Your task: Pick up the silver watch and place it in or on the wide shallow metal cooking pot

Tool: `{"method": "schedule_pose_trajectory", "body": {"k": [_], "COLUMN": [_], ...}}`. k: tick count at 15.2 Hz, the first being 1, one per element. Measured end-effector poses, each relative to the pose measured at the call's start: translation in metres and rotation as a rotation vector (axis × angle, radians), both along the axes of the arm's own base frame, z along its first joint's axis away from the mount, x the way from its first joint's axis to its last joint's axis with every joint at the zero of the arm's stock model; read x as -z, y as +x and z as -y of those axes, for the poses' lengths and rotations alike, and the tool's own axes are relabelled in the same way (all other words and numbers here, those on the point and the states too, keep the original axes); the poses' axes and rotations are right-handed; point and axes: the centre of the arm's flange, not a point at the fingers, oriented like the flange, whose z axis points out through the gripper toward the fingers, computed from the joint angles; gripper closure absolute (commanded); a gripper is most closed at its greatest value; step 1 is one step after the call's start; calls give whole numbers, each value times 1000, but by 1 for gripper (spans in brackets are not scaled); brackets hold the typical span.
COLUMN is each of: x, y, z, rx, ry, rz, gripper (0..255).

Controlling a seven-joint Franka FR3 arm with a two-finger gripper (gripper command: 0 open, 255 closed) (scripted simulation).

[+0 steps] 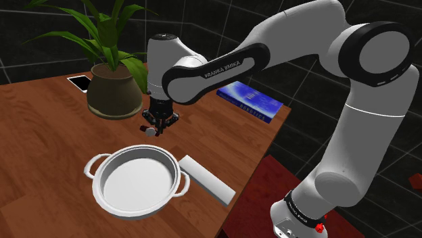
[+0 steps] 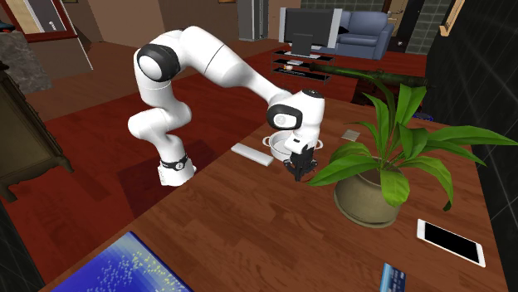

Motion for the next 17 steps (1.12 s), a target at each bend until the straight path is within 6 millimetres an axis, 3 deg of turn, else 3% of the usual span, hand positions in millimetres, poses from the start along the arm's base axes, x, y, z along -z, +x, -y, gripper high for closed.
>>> {"method": "schedule_pose_trajectory", "body": {"k": [5,17], "x": [-14,-79], "y": [2,0], "z": [0,-2], "rx": [0,0], "ry": [0,0], "rz": [0,0], "gripper": [255,255]}}
